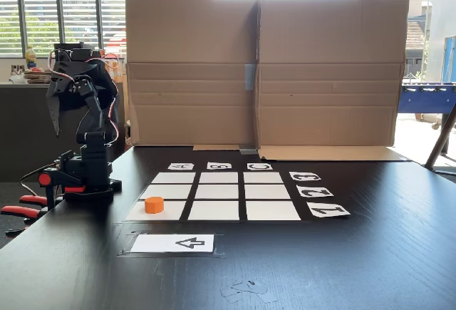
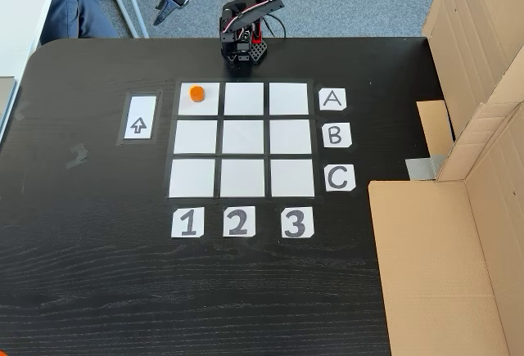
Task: Pick up the round, orange token and place it in the grid on square A1.
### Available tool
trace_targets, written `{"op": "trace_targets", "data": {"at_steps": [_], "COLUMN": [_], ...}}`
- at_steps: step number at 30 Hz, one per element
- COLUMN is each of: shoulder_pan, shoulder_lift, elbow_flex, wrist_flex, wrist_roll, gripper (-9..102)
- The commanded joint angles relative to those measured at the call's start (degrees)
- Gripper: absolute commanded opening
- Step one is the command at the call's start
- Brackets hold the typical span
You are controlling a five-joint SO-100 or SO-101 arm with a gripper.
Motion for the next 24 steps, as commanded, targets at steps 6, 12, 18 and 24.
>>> {"op": "trace_targets", "data": {"at_steps": [6,12,18,24], "shoulder_pan": [8.1,11.5,12.6,13.9], "shoulder_lift": [12.1,19.3,22.6,26.3], "elbow_flex": [14.1,23.8,32.6,39.0], "wrist_flex": [-0.3,-3.3,-8.3,-10.5], "wrist_roll": [-2.6,-3.5,-3.5,-3.5], "gripper": [24,16,9,6]}}
